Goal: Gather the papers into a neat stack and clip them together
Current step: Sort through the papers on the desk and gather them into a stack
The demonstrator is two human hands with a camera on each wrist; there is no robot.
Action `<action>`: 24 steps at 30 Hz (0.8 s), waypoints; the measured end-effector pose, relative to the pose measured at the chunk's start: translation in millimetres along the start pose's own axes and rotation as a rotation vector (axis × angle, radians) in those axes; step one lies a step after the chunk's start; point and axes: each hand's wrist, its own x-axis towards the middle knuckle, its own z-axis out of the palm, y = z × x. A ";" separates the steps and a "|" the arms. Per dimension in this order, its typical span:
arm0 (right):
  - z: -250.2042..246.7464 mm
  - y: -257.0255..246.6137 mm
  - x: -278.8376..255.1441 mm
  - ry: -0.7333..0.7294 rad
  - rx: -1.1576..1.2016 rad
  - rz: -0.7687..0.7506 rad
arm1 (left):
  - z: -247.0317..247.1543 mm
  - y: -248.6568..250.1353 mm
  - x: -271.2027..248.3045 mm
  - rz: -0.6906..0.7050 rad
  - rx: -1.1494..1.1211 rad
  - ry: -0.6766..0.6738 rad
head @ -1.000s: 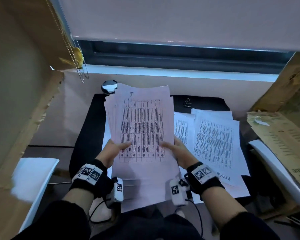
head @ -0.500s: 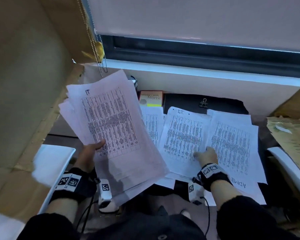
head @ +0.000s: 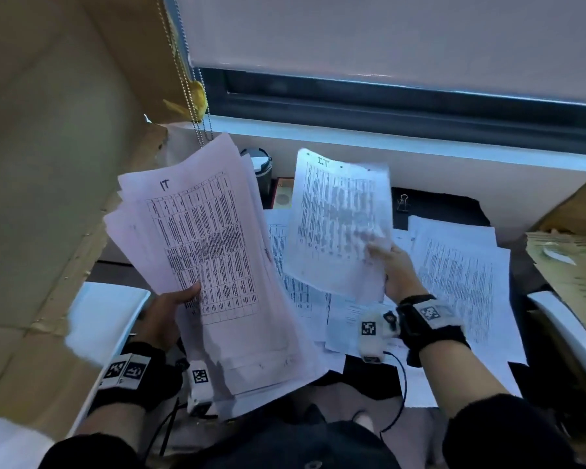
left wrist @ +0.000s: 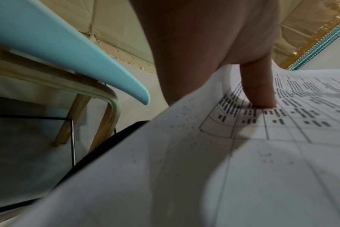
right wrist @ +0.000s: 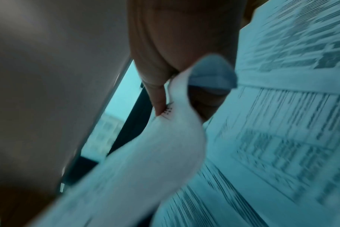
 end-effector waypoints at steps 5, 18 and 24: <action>46.6 62.0 19.4 0.095 -0.331 0.145 | -5.0 0.6 -0.3 0.054 -0.092 0.032; 74.7 98.5 49.1 0.069 -0.824 0.219 | -20.3 -0.1 -30.1 0.056 -0.161 0.171; 60.2 48.1 30.1 -0.038 -0.304 0.074 | -13.8 -5.8 -18.0 0.022 -0.148 0.112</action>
